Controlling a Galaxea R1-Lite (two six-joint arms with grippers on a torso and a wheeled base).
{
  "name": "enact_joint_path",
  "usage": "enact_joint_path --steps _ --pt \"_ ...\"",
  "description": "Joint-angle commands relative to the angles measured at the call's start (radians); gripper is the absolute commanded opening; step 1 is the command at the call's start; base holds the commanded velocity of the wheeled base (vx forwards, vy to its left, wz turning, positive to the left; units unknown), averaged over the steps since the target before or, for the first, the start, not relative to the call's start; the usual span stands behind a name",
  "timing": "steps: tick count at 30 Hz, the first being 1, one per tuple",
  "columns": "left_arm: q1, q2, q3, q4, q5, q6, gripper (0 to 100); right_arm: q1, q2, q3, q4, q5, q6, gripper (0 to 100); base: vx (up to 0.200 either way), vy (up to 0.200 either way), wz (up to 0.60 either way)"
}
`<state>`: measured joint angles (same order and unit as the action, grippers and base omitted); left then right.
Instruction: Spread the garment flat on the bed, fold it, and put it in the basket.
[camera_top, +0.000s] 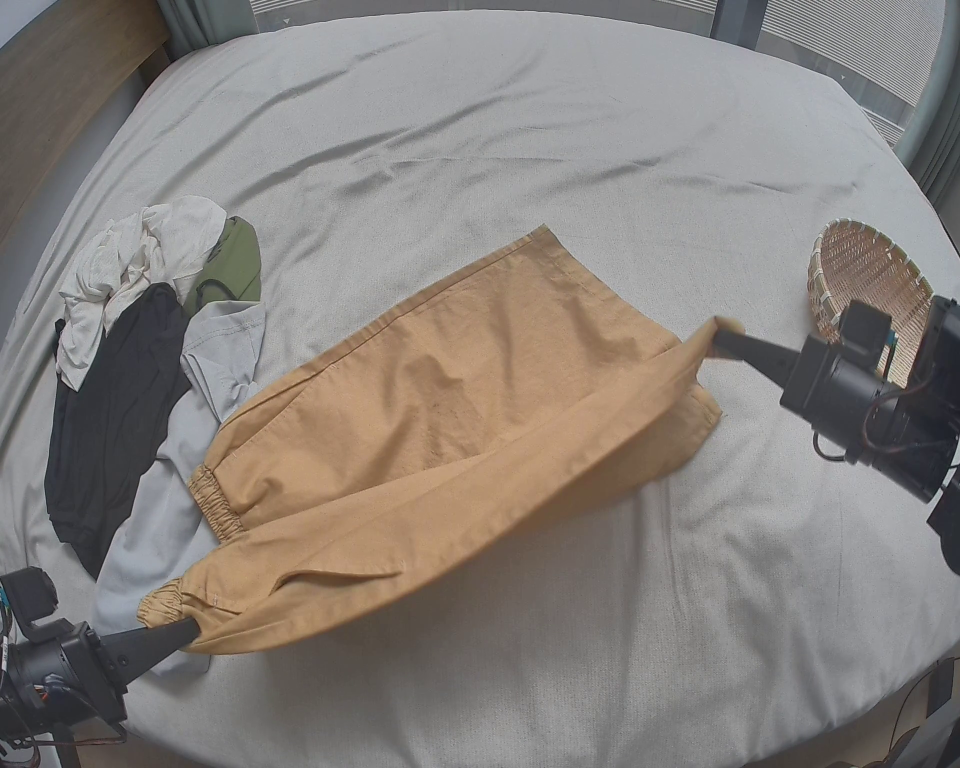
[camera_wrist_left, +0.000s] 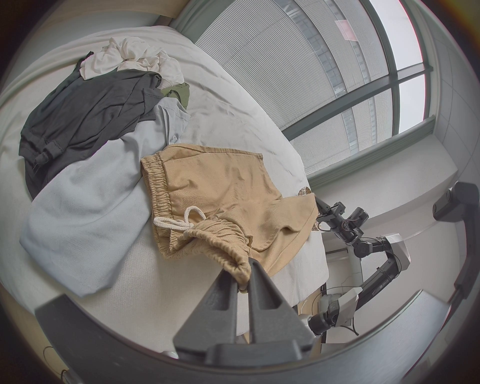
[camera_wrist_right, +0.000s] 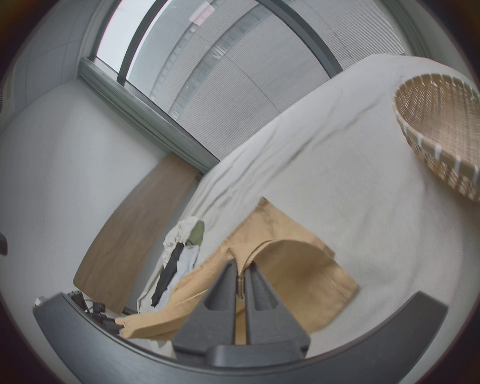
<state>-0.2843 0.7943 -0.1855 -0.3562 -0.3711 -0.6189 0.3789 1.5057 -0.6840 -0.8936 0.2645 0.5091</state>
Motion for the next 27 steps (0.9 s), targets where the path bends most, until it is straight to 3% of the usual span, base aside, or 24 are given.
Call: enact_joint_path --steps 1,12,19,27 --pt "0.000 0.020 -0.025 -0.004 0.003 -0.035 0 -0.008 0.028 -0.117 0.012 -0.001 0.009 0 0.000 0.000 0.00" --pt "0.004 0.089 -0.084 -0.014 0.004 -0.074 0 -0.009 0.094 -0.265 0.065 -0.001 0.023 0 0.000 0.000 0.00" --pt "0.076 0.118 -0.104 -0.012 0.003 -0.088 0 -0.009 0.171 -0.335 0.056 -0.001 0.025 0 0.000 0.000 0.00" --pt "0.093 0.123 -0.104 -0.009 0.001 -0.090 0 -0.003 0.225 -0.416 0.053 -0.001 0.032 0 0.000 0.000 0.00"
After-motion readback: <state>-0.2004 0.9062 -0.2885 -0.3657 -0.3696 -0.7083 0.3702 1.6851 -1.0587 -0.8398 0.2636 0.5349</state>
